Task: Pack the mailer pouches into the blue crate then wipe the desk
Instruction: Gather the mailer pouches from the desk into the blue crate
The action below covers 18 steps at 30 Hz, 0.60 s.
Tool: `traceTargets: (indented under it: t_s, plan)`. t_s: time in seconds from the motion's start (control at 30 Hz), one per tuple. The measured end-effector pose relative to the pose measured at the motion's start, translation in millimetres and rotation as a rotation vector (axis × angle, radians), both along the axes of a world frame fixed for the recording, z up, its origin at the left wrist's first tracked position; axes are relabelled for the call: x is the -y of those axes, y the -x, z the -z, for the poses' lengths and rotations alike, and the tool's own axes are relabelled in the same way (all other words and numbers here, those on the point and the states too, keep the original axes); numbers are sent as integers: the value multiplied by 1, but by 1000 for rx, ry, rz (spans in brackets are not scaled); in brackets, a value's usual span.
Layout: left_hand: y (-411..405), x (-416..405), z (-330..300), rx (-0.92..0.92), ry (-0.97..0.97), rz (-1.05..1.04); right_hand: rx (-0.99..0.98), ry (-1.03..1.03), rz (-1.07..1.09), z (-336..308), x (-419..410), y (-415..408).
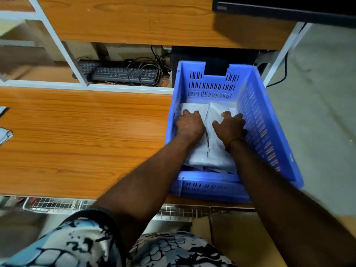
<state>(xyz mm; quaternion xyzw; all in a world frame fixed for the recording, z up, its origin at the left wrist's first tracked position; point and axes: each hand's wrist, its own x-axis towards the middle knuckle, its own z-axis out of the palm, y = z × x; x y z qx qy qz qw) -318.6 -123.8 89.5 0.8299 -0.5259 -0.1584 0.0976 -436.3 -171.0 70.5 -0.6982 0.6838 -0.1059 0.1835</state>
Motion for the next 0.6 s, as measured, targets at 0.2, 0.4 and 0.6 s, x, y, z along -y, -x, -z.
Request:
traceTargets:
  t_s: [0.2, 0.4, 0.6]
  plan:
    - [-3, -4, -5, -107, -82, 9, 88, -54, 25, -9, 0, 2]
    - [-20, -43, -40, -271, 370, 92, 479, 506, 8, -43, -30, -2]
    - [-91, -128, -58, -314, 694, 20, 731, 632, -239, -69, -101, -64]
